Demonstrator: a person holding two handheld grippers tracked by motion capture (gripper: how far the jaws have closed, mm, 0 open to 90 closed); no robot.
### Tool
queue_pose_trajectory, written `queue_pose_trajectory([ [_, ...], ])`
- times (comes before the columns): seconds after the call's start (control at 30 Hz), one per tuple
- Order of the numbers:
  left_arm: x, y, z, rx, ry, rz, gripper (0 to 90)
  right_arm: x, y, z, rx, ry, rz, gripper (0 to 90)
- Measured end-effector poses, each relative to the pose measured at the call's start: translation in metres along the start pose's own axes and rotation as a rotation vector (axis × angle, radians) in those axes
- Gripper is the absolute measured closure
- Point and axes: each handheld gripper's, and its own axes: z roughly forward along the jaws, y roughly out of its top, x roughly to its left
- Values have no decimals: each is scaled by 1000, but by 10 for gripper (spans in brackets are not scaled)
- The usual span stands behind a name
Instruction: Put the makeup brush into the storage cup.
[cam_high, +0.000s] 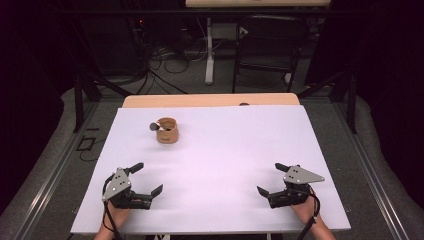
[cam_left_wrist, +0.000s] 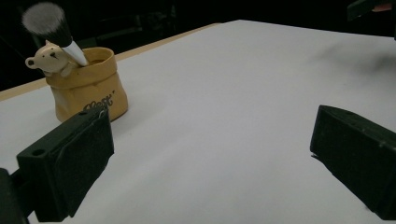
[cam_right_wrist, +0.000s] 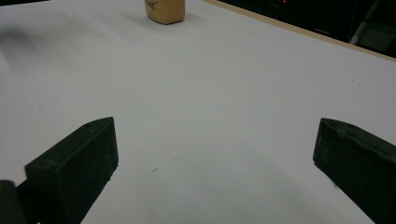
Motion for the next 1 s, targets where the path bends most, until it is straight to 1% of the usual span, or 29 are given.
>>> queue_pose_trajectory([
  [0.03, -1, -1, 0, 3, 6, -1, 0, 0, 0, -1, 3, 1, 1, 0],
  [0.1, -1, -4, -1, 12, 1, -6, 0, -1, -1, -2, 1, -2, -2, 0],
  [0.17, -1, -6, -2, 7, 7, -9, 0, -1, -2, -3, 0, -7, 0, 0],
  [0.2, 0, -7, -3, 6, 6, -8, 0, -1, -2, -4, 1, -4, 0, 0],
  [0.23, 0, -7, -4, -1, 13, -14, 0, -2, -2, -4, 3, -1, -6, 0],
  [0.33, 1, -8, -6, 2, 22, -17, 0, -1, -3, -5, -1, 0, -9, 0],
  [0.37, 1, -9, -7, 0, 17, -16, 0, -1, -3, -6, -4, 1, -13, 0],
  [0.43, 1, -11, -8, 6, 23, -17, 0, -1, -3, -7, 1, -2, -25, 0],
  [0.5, 1, -12, -8, 1, 25, -32, 0, 0, -3, -7, 8, -6, -28, 0],
  [0.57, 2, -12, -9, 13, 36, -35, 0, 1, -3, -6, 10, -10, -38, 0],
  [0.73, 3, -14, -9, 10, 45, -48, 0, 3, -3, -5, 9, -10, -50, 0],
  [0.77, 3, -14, -9, 14, 40, -47, 0, 3, -3, -6, 16, -9, -52, 0],
  [0.83, 3, -13, -9, 17, 44, -39, 0, 3, -3, -5, 10, -12, -51, 0],
  [0.9, 4, -13, -9, 9, 50, -38, 0, 3, -3, -5, 15, -10, -49, 0],
  [1.0, 5, -14, -8, 12, 49, -42, 0, 3, -3, -4, 23, -10, -51, 0],
])
